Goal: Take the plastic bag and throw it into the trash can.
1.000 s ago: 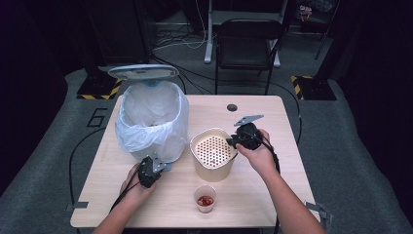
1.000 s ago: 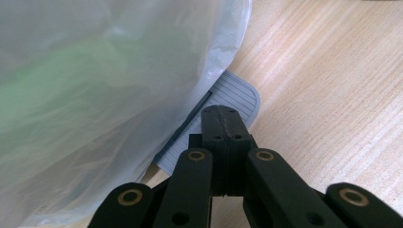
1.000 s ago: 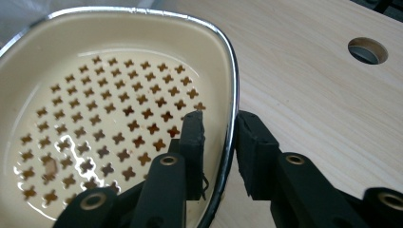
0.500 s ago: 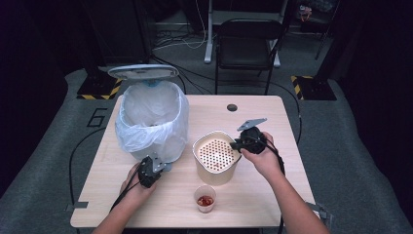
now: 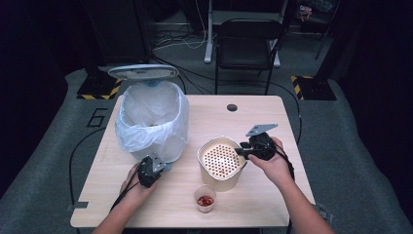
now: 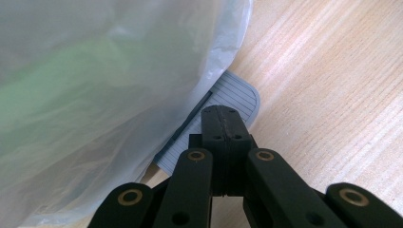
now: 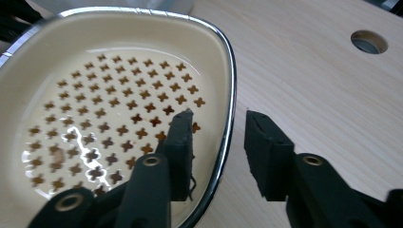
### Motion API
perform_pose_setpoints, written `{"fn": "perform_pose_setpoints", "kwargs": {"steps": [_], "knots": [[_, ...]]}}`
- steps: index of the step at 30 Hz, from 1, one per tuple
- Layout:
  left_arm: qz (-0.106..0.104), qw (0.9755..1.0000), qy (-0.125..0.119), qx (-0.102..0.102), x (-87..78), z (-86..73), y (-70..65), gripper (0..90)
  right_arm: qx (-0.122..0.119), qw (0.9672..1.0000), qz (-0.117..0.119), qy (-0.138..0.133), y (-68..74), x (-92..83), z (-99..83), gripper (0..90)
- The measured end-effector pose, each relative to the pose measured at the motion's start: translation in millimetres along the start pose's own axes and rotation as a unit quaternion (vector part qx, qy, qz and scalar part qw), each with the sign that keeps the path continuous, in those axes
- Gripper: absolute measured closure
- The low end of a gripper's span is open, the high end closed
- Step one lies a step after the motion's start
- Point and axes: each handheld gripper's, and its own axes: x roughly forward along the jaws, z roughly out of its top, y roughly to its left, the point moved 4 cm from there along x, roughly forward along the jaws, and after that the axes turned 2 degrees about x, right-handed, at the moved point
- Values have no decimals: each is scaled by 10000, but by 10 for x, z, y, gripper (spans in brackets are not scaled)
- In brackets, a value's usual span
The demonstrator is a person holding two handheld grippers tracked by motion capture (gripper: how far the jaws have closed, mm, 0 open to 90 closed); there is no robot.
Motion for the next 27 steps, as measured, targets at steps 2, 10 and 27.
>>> {"fn": "perform_pose_setpoints", "kwargs": {"steps": [2, 10, 27], "knots": [[2, 10000, -2, -2, 0, 0, -1, 900, 76, 9998, 39, -177, 29, -99, 3, 559], [4, 10000, 0, -1, 0, 0, -1, 900, 130, 9984, 153, -527, 242, -458, -160, 464], [45, 10000, 31, 13, -4, 1, -3, 900, 291, 9965, 591, -515, 744, -522, -735, 376]]}}
